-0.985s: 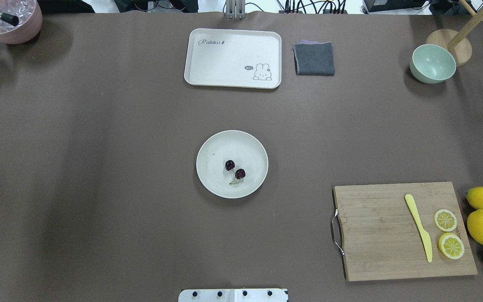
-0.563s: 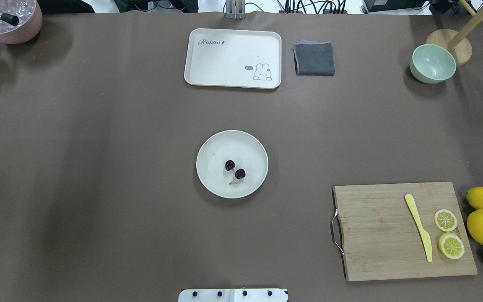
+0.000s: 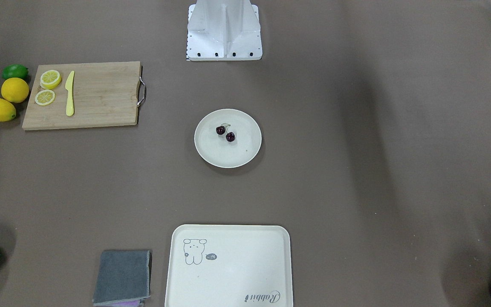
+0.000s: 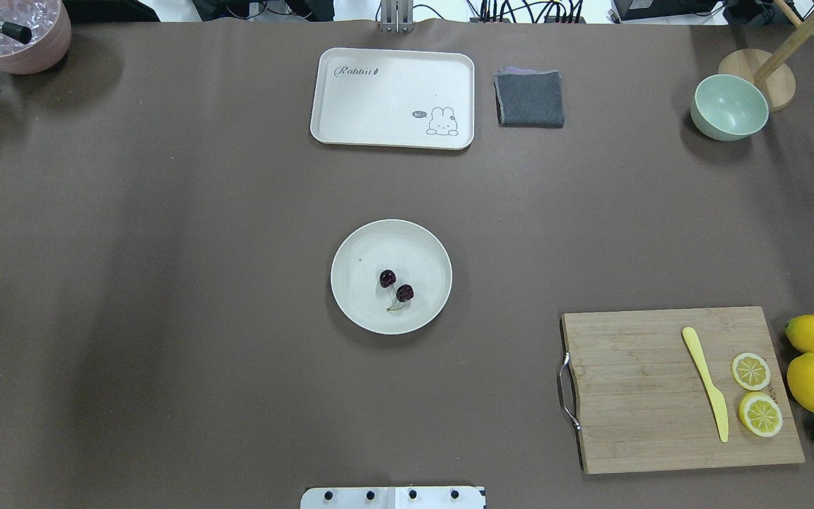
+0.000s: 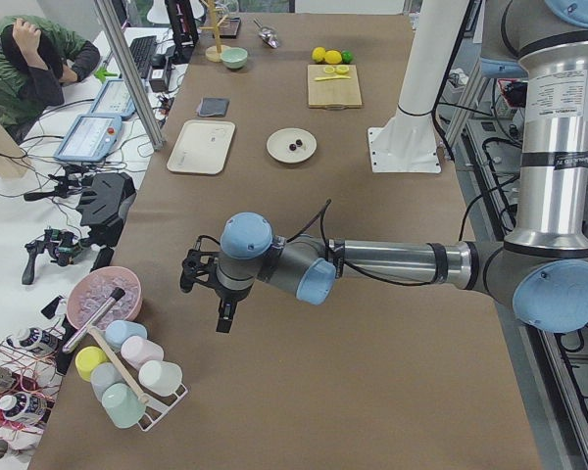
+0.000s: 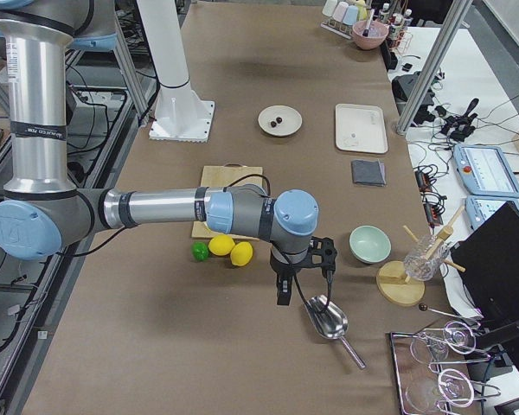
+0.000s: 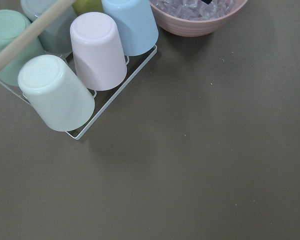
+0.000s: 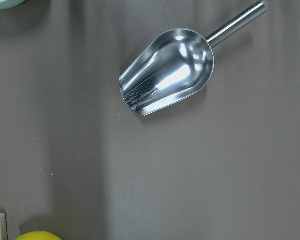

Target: Place red cherry on plate

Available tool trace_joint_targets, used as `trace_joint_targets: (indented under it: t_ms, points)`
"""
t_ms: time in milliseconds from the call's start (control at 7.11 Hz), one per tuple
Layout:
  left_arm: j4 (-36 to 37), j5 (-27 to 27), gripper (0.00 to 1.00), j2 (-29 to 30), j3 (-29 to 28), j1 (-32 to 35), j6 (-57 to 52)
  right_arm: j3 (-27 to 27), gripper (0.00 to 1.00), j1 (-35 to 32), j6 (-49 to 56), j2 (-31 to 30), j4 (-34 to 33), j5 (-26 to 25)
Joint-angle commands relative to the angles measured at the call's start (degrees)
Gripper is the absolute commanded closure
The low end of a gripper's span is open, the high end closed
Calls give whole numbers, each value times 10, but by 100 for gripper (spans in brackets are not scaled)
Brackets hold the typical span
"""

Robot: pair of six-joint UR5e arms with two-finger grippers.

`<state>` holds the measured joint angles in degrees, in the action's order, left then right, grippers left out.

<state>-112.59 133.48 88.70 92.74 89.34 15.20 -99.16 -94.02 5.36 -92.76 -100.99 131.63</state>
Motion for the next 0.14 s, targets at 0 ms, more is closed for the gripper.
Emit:
trace_joint_targets:
  t_ms: [0]
  points:
    - [0, 1, 2, 1, 2, 0, 0, -1, 0, 1, -1, 0, -1, 1]
